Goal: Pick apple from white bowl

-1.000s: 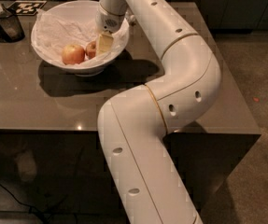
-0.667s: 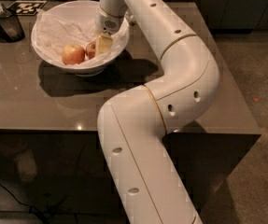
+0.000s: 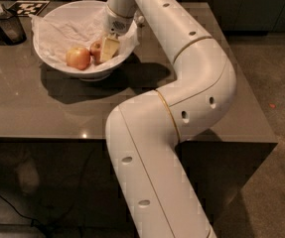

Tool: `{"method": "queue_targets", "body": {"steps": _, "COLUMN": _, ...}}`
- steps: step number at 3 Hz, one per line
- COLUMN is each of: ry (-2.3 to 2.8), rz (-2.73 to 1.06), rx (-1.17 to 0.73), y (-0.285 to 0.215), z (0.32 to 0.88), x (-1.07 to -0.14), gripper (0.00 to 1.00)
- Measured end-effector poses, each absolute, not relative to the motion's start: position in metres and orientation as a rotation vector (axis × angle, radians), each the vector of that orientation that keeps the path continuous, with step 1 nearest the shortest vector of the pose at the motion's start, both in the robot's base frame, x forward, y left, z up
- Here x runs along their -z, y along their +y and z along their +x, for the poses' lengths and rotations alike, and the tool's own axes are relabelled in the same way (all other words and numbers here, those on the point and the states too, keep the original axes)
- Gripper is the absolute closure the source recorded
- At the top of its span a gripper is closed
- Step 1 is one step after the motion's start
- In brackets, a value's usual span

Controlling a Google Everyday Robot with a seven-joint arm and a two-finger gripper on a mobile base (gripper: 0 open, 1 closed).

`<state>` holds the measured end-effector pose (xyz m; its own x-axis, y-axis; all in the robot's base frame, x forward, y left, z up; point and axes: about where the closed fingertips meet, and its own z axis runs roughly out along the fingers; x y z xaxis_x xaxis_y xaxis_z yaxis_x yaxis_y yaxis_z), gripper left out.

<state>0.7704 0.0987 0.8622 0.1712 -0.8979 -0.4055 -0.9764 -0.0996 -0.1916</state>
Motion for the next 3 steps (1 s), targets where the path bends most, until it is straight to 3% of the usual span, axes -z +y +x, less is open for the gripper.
{"method": "queue_targets", "body": {"steps": 1, "ry": 1.770, "rz": -2.044, "rx": -0.259, "y": 0.0987, "z": 0.7704, "x": -0.8622, "gripper": 0.83}}
{"method": "queue_targets", "body": {"steps": 2, "ry": 1.770, "rz": -2.044, "rx": -0.259, "y": 0.0988, "z": 0.7705, "x": -0.8621, "gripper": 1.00}}
{"method": "queue_targets", "body": {"steps": 3, "ry": 1.770, "rz": -2.043, "rx": -0.258, "y": 0.0990, "z": 0.7707, "x": -0.8623, "gripper": 1.00}}
